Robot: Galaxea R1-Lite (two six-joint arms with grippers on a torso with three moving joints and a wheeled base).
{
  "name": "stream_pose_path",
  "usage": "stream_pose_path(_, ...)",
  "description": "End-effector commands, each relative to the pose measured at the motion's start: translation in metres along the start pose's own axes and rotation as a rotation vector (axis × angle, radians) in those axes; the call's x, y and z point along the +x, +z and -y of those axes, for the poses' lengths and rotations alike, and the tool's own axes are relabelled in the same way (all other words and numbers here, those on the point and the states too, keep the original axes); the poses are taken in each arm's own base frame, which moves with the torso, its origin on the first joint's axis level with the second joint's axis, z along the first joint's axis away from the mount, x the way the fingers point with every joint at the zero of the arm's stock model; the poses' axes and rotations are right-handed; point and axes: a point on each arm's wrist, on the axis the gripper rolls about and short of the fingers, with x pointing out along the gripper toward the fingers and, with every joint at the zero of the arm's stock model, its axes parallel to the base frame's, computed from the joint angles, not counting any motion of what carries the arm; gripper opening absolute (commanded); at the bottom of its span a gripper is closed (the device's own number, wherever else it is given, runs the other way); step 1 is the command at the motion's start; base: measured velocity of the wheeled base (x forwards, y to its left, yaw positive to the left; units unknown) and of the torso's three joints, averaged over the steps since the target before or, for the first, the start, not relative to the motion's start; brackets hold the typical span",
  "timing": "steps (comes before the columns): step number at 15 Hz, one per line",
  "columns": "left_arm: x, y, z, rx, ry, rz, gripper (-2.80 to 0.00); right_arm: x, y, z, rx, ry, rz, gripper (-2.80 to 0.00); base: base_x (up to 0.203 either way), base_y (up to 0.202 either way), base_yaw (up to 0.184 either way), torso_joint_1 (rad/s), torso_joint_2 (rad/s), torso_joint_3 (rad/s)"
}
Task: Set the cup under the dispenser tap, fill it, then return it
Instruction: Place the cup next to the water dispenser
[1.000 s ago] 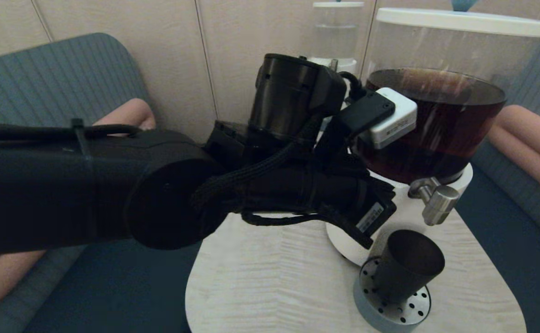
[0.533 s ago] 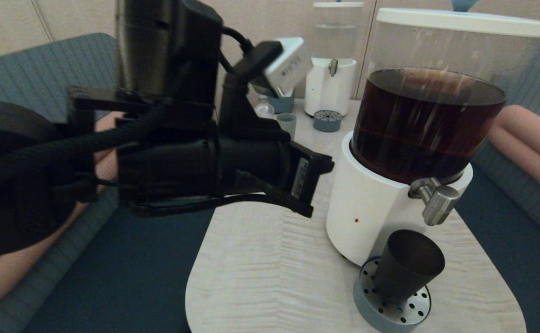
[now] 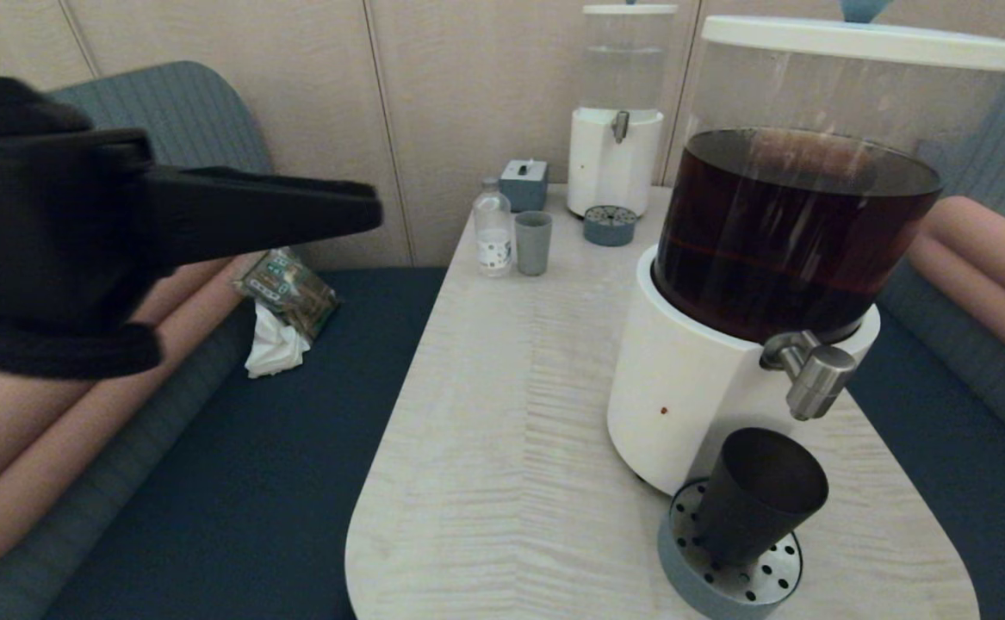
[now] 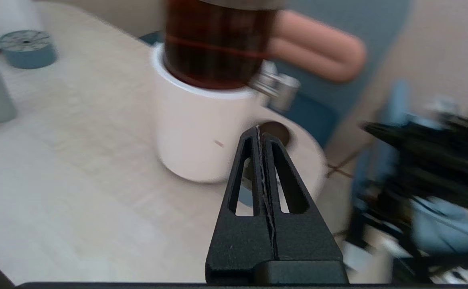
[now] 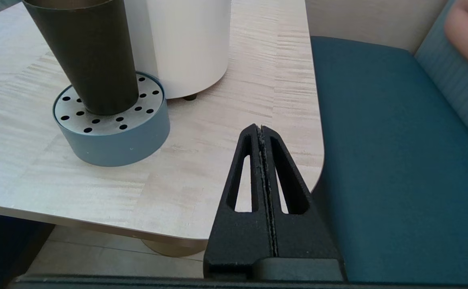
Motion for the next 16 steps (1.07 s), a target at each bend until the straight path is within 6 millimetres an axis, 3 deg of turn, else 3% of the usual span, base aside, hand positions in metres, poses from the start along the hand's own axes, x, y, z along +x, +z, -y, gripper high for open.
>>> stream_pose_path(1,-0.051,-0.009,0.031,0.036,-0.024,0.060,-2.80,0.001,-0.003,0.000,0.000,0.000,-0.008,-2.80,0.000,0.000,0.000,0.000,0.00,0.000)
stream_pose_path(4,-0.072,-0.064,0.045,-0.021,-0.043,0.029,-2.80,0.001,-0.003,0.000,-0.001,0.000,-0.007,-2.80,0.000,0.000,0.000,0.000,0.00,0.000)
stream_pose_path(9,-0.069,-0.119,0.037,0.038,-0.027,0.092,-2.80,0.000,-0.003,0.000,0.000,0.000,-0.007,-2.80,0.000,0.000,0.000,0.000,0.00,0.000)
stream_pose_path(11,-0.064,-0.134,0.029,0.031,-0.023,0.085,-2.80,0.001,-0.003,0.000,0.000,0.000,-0.008,-2.80,0.000,0.000,0.000,0.000,0.00,0.000)
stream_pose_path(16,-0.053,-0.144,0.018,0.004,-0.019,0.055,-2.80,0.001,-0.003,0.000,0.000,0.001,-0.007,-2.80,0.000,0.000,0.000,0.000,0.00,0.000)
